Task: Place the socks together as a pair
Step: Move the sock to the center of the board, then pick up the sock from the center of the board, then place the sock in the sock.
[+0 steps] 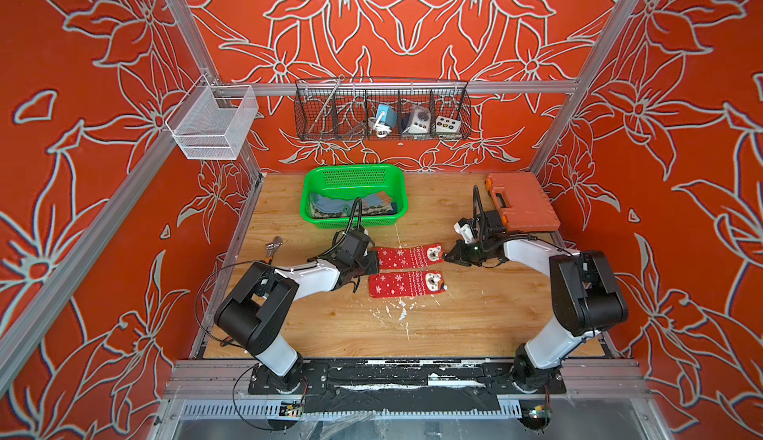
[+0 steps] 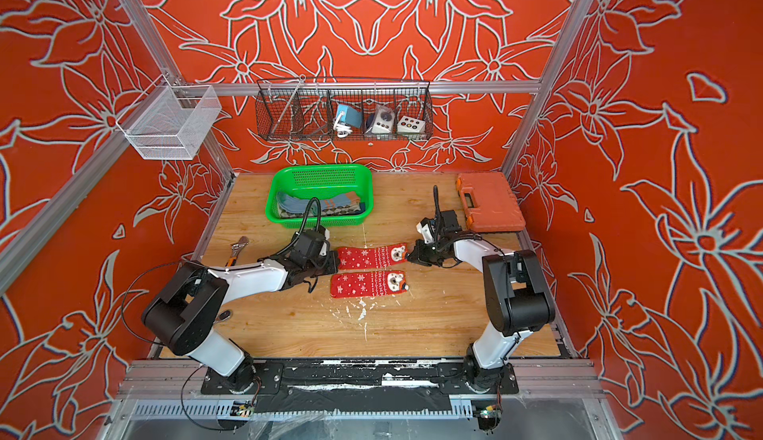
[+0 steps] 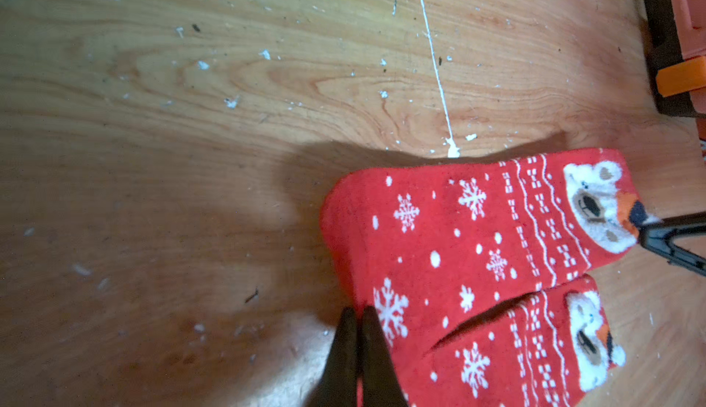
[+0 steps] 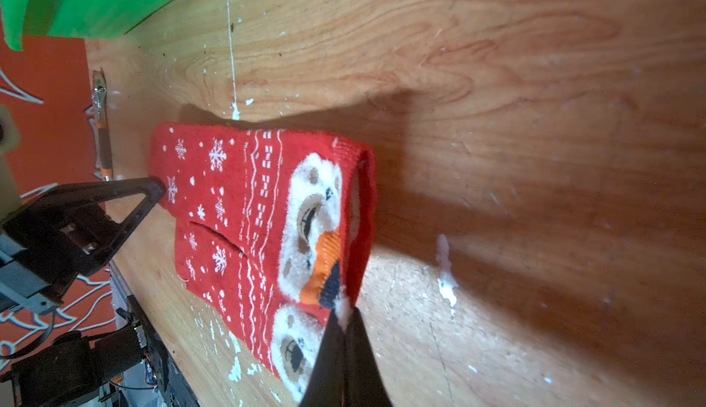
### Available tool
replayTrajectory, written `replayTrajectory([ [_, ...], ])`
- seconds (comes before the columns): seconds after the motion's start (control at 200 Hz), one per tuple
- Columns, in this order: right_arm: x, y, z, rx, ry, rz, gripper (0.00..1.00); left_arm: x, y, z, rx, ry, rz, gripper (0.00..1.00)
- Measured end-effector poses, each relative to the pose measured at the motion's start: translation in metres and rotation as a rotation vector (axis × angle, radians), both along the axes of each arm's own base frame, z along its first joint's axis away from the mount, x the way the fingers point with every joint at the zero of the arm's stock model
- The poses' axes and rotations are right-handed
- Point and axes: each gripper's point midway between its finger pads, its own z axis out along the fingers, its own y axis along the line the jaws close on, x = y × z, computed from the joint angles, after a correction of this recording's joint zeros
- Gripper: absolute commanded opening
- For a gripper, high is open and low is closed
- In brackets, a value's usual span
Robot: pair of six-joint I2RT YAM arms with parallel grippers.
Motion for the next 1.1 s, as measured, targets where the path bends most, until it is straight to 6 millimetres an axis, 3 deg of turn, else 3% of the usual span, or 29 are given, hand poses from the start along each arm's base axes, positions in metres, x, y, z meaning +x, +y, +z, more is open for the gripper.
replayTrajectory([
  [0.145, -0.007, 0.012, 0.021, 0.021, -0.042, 0.034, 0.00, -0.003, -0.003, 0.021, -0.033, -0.031, -0.020, 0.00],
  [0.3, -0.014, 0.016, 0.059, 0.056, -0.132, 0.052, 0.00, -0.009, -0.004, 0.068, -0.091, -0.122, -0.042, 0.00],
  [0.415, -0.029, 0.015, 0.079, 0.083, -0.179, 0.061, 0.00, -0.021, -0.003, 0.098, -0.138, -0.179, -0.067, 0.00],
  [0.485, -0.043, 0.013, 0.083, 0.091, -0.189, 0.067, 0.00, -0.028, -0.004, 0.104, -0.158, -0.187, -0.085, 0.00],
  [0.595, -0.062, 0.009, 0.078, 0.096, -0.178, 0.059, 0.00, -0.040, -0.003, 0.097, -0.167, -0.163, -0.106, 0.00],
  [0.761, -0.082, 0.007, 0.051, 0.112, -0.108, 0.038, 0.00, -0.060, 0.000, 0.062, -0.152, -0.079, -0.126, 0.00],
  [0.881, -0.085, 0.008, 0.034, 0.117, -0.064, 0.032, 0.00, -0.069, 0.001, 0.045, -0.137, -0.035, -0.137, 0.00],
  [1.101, -0.083, 0.010, 0.022, 0.124, -0.048, 0.034, 0.00, -0.075, 0.002, 0.042, -0.140, -0.035, -0.139, 0.00],
])
